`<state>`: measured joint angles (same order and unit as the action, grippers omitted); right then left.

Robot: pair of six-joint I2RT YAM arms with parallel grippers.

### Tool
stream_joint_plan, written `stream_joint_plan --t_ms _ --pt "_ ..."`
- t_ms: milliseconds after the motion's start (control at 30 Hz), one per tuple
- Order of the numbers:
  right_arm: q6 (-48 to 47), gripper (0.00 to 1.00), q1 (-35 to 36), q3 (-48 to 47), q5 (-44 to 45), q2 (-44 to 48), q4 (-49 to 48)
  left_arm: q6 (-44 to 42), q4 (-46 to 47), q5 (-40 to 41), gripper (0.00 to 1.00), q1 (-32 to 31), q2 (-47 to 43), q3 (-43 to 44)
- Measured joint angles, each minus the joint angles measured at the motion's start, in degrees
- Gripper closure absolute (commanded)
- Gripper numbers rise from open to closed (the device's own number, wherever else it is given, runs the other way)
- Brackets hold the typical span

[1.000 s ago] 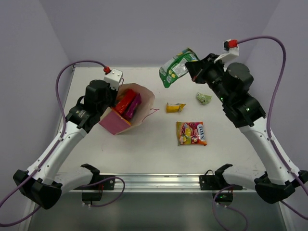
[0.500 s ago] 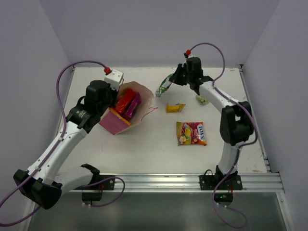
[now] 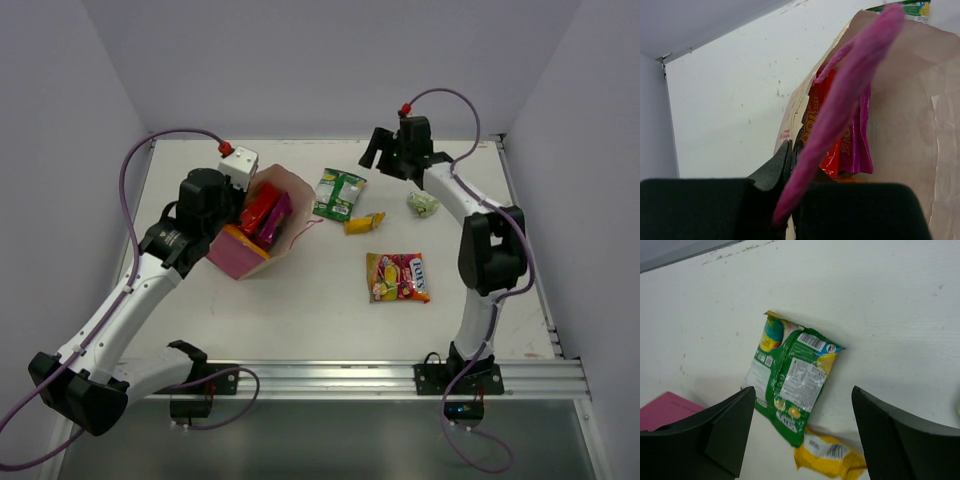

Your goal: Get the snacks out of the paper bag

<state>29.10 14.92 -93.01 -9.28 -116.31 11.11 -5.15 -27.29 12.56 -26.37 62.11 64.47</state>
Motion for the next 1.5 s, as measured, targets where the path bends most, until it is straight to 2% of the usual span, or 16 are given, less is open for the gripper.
stream_joint_plan --t_ms 100,200,333,467,567,667,800,967,1233,1500 --pt "-0.6 0.21 0.0 1.6 3.0 7.9 5.0 0.0 0.0 -0.2 1.0 0.0 0.0 0.0" --pt "-0.7 0.25 2.8 1.8 4.9 18.8 8.4 0.0 0.0 -0.4 1.0 0.0 0.0 0.0" --pt "1.0 0.28 13.0 1.8 6.8 31.7 8.5 0.0 0.0 -1.0 1.0 0.0 0.0 0.0" --pt "5.9 0.28 26.3 2.1 7.5 37.0 6.4 0.0 -0.1 -2.1 1.0 0.0 0.0 0.0" --pt "9.2 0.29 32.4 1.9 9.8 34.4 6.0 0.0 -0.2 -2.6 1.0 0.0 -0.1 0.1" --pt "11.9 0.31 35.6 1.4 11.3 27.8 6.2 0.1 -0.2 -3.5 1.0 0.0 -0.6 0.1" --pt "14.7 0.37 37.3 1.7 13.0 19.1 8.1 0.1 -0.4 -4.5 1.0 0.0 -1.4 0.1" --pt "17.6 0.4 37.4 1.9 14.3 12.5 9.0 0.1 -0.6 -5.2 1.0 0.0 -2.0 0.1" --pt "22.1 0.48 37.5 3.8 17.9 10.1 10.7 0.1 -1.4 -5.3 1.0 0.0 -2.5 0.1" --pt "24.8 0.5 37.4 5.6 20.9 10.1 11.3 0.2 -1.4 -5.8 1.0 -0.1 -2.5 0.1"
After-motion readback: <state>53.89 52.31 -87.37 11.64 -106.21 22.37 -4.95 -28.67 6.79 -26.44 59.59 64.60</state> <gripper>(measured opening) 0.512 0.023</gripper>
